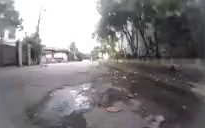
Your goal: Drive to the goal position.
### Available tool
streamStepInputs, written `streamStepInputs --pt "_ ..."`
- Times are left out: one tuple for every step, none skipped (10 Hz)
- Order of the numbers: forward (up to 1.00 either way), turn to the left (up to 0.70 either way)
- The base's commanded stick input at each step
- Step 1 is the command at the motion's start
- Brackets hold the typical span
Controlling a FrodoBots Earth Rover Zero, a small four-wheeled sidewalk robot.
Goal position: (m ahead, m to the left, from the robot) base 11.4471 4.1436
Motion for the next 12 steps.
streamStepInputs --pt "1.00 0.03" --pt "1.00 0.03" --pt "1.00 0.03" --pt "1.00 0.03" --pt "1.00 0.03" --pt "1.00 0.03" --pt "1.00 0.03" --pt "1.00 0.03" --pt "1.00 0.03" --pt "1.00 0.03" --pt "1.00 0.03" --pt "1.00 0.03"
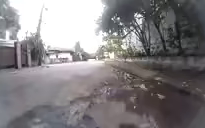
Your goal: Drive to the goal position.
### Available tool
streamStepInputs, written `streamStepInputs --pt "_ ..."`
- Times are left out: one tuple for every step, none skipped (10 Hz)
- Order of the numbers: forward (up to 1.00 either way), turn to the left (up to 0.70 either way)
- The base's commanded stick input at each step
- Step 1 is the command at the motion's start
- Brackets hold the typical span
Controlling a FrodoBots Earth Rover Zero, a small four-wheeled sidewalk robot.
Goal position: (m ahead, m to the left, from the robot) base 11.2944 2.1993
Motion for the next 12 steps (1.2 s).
streamStepInputs --pt "1.00 0.03" --pt "1.00 0.03" --pt "1.00 0.03" --pt "1.00 0.03" --pt "1.00 0.03" --pt "1.00 0.03" --pt "1.00 0.03" --pt "1.00 0.03" --pt "1.00 0.03" --pt "0.90 0.03" --pt "0.00 0.00" --pt "0.00 0.00"
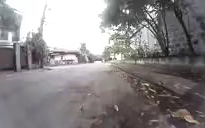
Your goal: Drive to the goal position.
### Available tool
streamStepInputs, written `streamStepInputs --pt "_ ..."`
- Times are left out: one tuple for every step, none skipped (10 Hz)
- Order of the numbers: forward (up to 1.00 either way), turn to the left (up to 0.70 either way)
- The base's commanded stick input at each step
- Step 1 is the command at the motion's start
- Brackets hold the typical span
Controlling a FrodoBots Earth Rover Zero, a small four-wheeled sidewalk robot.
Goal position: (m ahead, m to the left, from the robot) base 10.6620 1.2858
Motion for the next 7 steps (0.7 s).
streamStepInputs --pt "0.00 0.00" --pt "0.00 0.00" --pt "0.00 0.00" --pt "0.00 0.00" --pt "0.00 0.00" --pt "0.00 0.00" --pt "0.00 0.00"
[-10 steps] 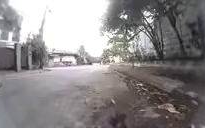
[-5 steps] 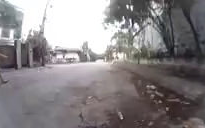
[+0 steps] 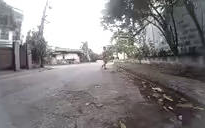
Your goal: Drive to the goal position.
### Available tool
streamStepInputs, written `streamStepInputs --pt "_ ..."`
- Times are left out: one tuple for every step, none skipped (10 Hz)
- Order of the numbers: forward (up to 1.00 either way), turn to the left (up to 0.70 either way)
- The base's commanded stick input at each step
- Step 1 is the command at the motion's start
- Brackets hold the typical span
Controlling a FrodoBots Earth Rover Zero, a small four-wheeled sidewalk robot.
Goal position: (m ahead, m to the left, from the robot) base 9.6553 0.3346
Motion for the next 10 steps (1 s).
streamStepInputs --pt "1.00 0.03" --pt "1.00 0.03" --pt "1.00 0.03" --pt "1.00 0.03" --pt "1.00 0.03" --pt "1.00 0.03" --pt "1.00 0.03" --pt "1.00 0.03" --pt "1.00 0.03" --pt "1.00 0.03"
